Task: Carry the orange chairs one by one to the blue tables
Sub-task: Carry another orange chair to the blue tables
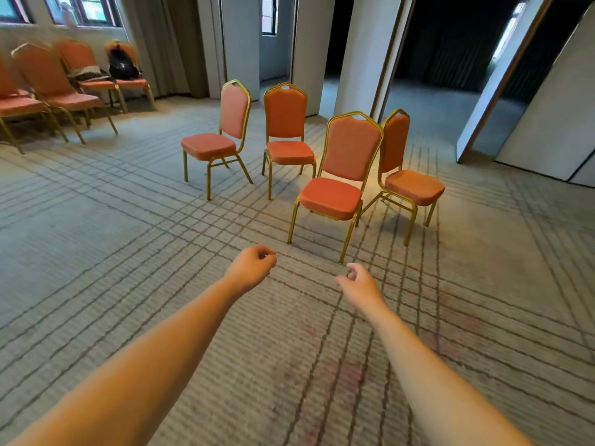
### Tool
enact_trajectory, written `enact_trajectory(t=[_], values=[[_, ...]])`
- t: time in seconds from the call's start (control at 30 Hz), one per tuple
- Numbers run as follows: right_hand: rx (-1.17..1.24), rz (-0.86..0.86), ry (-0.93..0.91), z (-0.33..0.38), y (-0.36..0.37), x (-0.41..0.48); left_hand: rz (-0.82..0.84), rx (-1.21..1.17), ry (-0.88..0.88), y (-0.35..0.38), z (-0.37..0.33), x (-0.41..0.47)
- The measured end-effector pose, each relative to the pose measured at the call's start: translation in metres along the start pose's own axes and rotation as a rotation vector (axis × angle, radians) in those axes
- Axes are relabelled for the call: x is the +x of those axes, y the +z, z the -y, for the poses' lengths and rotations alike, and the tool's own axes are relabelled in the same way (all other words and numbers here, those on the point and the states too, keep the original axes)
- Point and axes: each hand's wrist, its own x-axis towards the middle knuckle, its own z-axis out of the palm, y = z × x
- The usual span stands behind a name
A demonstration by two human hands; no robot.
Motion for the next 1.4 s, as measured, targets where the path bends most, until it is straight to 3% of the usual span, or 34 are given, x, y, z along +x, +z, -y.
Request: enact_trajectory(t=[0.33, 0.53, 0.87, 1.2, 1.4], values=[[0.078, -0.063, 0.100, 0.103, 0.031, 0.228, 0.146, 0.020, 0.006, -0.040, -0.026, 0.261], [0.105, -0.041, 0.132, 0.166, 0.032, 0.398, 0.117, 0.051, -0.011, -0.064, -0.051, 0.436], [0.126, -0.056, 0.172, 0.234, 0.023, 0.599, 0.148, 0.081, -0.053, -0.074, -0.094, 0.661], [0.210, -0.262, 0.286, 0.282, 0.016, 0.807, 0.354, 0.226, 0.063, -0.055, -0.151, 0.929], [0.301, -0.344, 0.383, 0.296, 0.015, 0.874, 0.525, 0.373, 0.159, -0.033, -0.180, 1.041]])
